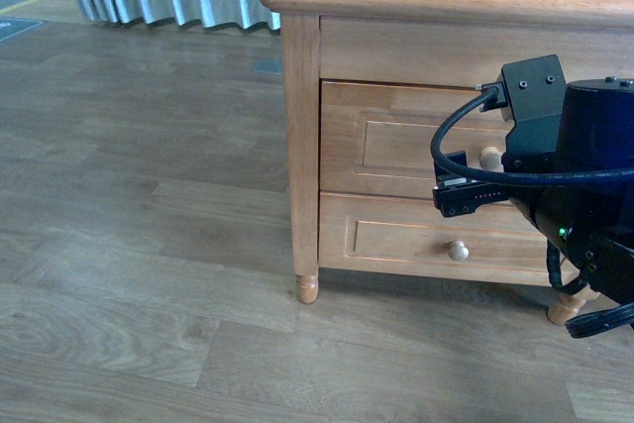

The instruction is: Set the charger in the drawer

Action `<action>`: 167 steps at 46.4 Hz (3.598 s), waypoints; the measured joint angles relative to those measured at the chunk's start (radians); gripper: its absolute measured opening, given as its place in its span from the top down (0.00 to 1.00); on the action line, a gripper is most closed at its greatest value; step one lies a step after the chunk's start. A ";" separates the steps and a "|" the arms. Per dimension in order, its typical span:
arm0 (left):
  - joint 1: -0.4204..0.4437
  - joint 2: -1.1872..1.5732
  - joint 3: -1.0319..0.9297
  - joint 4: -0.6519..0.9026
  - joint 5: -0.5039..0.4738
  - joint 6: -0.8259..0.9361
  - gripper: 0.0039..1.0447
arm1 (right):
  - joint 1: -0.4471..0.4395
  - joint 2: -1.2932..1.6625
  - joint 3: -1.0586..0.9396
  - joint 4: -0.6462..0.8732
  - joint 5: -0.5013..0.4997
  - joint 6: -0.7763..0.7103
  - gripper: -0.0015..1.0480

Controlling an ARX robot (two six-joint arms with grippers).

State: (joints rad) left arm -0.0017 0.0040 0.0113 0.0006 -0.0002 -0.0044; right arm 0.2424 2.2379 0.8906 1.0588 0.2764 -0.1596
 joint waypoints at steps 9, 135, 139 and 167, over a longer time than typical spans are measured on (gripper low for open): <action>0.000 0.000 0.000 0.000 0.000 0.000 0.06 | 0.010 0.018 0.027 -0.011 0.011 0.013 0.08; 0.000 0.000 0.000 0.000 0.000 0.000 0.06 | -0.006 -0.016 -0.148 0.088 -0.050 0.103 0.78; 0.000 0.000 0.000 0.000 0.000 0.000 0.06 | -0.013 -0.034 -0.191 0.104 -0.074 0.106 0.78; 0.000 0.000 0.000 0.000 0.000 0.000 0.06 | -0.144 -0.237 -0.525 0.129 -0.405 0.108 0.79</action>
State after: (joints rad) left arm -0.0017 0.0040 0.0113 0.0006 -0.0002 -0.0040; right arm 0.0982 2.0014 0.3653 1.1873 -0.1287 -0.0517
